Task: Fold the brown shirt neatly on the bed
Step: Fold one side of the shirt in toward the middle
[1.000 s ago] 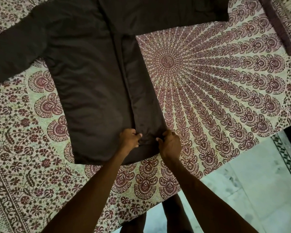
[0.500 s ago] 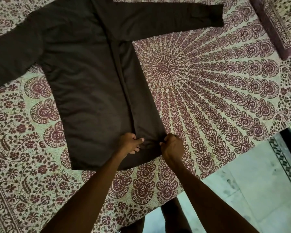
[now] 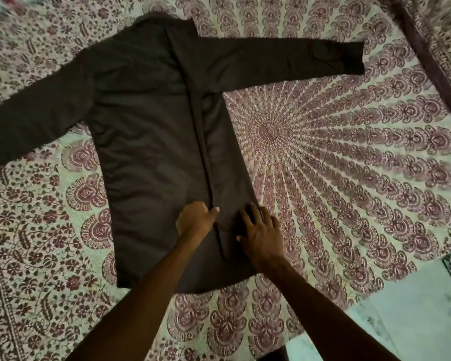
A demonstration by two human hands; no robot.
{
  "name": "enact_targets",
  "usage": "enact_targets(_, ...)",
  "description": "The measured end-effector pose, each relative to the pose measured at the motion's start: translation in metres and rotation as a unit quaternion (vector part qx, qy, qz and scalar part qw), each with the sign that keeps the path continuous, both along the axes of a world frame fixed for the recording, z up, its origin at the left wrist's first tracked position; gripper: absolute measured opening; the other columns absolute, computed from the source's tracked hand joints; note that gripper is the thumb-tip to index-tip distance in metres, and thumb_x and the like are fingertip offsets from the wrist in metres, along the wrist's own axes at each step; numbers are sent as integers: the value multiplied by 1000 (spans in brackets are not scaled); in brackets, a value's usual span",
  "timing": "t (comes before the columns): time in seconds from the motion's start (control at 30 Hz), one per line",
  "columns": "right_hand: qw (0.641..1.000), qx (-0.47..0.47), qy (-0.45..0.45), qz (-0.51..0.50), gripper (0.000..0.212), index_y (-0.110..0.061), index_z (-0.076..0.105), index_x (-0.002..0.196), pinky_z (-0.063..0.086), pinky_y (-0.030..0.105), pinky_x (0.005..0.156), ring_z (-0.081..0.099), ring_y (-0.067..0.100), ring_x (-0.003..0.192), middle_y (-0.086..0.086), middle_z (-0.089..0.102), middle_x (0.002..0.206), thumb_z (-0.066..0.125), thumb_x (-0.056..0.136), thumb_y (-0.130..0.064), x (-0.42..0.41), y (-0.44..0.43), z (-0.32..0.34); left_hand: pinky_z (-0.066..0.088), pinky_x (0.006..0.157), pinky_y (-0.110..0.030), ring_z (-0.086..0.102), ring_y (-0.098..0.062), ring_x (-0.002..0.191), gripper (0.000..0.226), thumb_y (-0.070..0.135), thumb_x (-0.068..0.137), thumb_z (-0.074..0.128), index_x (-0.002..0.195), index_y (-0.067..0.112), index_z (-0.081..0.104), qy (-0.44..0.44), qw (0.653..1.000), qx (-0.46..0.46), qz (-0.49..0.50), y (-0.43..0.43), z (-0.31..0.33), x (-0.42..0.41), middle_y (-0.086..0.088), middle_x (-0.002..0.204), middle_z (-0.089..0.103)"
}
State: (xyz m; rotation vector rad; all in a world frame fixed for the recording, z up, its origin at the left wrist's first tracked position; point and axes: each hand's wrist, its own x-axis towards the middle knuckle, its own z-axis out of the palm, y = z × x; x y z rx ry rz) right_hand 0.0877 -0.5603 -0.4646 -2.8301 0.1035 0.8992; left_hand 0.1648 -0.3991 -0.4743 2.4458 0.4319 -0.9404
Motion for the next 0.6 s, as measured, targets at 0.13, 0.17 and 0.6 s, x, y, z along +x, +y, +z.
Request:
enact_targets(0.13, 998, 15, -49, -31, 34, -19, 58, 122, 37, 45, 104, 47, 28, 122, 5, 58, 129, 48, 96, -39, 79, 0, 8, 49, 82, -40, 62, -30, 104, 42, 45, 84, 65, 113, 19, 49, -133, 991, 19, -15, -5, 17, 59, -5, 117, 58)
enact_targets(0.17, 997, 23, -62, -34, 27, -18, 63, 114, 41, 43, 99, 52, 27, 115, 5, 63, 120, 51, 95, -34, 104, -3, 8, 50, 83, -41, 60, -29, 106, 45, 43, 85, 66, 117, 18, 47, -159, 987, 18, -31, -5, 14, 74, -5, 121, 53)
enact_targets(0.6, 974, -151, -144, 89, 72, -9, 28, 146, 36, 48, 108, 34, 35, 134, 17, 37, 144, 63, 86, -30, 359, -68, 1, 48, 93, -41, 44, -31, 123, 62, 30, 87, 64, 139, 15, 32, -285, 915, 181, -220, -35, -3, 280, -12, 142, 34)
